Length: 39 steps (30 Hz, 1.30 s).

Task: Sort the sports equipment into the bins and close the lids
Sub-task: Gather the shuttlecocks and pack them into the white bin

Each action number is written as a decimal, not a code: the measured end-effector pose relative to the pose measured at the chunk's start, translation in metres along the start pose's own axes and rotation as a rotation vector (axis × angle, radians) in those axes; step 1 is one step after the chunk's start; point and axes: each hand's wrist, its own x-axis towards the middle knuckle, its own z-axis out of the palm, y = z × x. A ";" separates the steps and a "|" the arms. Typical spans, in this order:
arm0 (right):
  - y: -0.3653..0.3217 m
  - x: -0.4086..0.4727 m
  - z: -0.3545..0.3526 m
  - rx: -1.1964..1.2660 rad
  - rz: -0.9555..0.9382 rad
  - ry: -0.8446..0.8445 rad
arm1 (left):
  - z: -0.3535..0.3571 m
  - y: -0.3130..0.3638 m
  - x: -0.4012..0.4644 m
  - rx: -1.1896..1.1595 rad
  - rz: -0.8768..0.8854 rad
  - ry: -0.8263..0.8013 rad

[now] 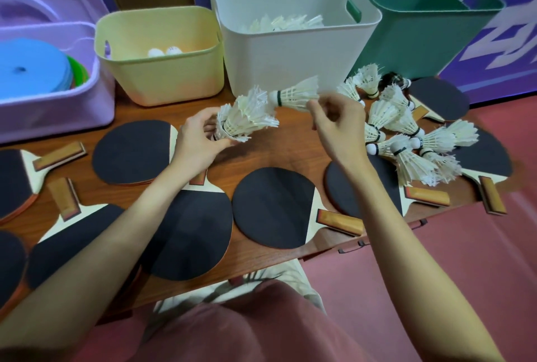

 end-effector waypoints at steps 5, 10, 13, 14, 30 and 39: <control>-0.027 0.007 0.001 -0.145 -0.159 -0.198 | -0.007 0.024 0.009 0.055 0.090 -0.007; -0.049 0.044 0.002 0.017 -0.166 -0.077 | -0.028 0.064 0.035 0.053 0.156 0.075; -0.058 0.074 0.005 0.066 -0.164 0.011 | -0.039 0.087 0.061 0.146 0.238 0.094; -0.060 0.085 0.006 0.067 -0.162 0.030 | -0.041 0.094 0.073 0.189 0.260 0.089; -0.003 0.210 0.011 -0.161 0.005 0.233 | 0.028 0.123 0.256 0.344 0.183 -0.278; 0.043 0.233 -0.004 -0.361 -0.011 0.387 | 0.094 0.123 0.293 0.218 0.183 -0.527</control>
